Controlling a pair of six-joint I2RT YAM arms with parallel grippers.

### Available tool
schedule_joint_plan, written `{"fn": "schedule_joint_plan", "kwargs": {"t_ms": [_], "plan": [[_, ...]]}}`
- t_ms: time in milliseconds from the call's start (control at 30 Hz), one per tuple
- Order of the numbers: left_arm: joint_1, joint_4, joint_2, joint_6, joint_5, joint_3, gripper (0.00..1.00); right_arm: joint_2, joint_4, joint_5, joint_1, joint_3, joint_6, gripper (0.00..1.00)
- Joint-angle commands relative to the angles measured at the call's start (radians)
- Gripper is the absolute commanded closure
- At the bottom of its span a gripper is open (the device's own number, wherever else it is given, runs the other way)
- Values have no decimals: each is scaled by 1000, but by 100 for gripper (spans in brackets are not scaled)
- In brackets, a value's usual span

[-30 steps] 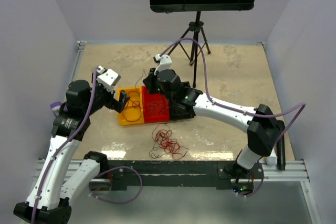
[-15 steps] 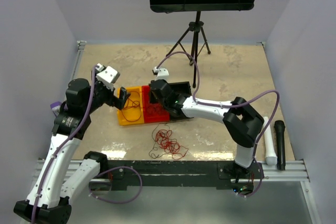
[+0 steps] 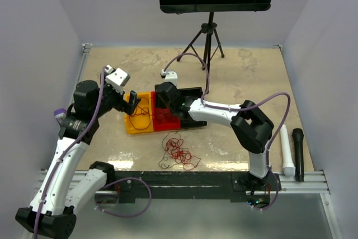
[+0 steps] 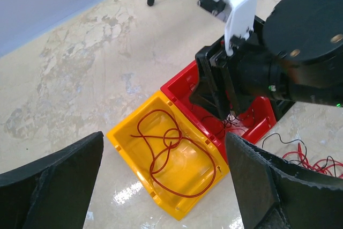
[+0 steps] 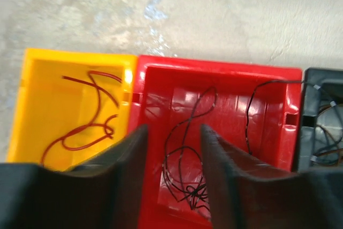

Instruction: Untangle the cables

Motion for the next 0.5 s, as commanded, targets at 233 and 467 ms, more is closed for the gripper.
{"fn": "schedule_joint_plan", "kwargs": {"t_ms": [233,467], "plan": [[7,27,14,6,61,43,0,-329,-27,-92,2,-71,-24,30],[7,21,22,31,74,49,0,-576,-70,-69,195,-388,83,30]]}}
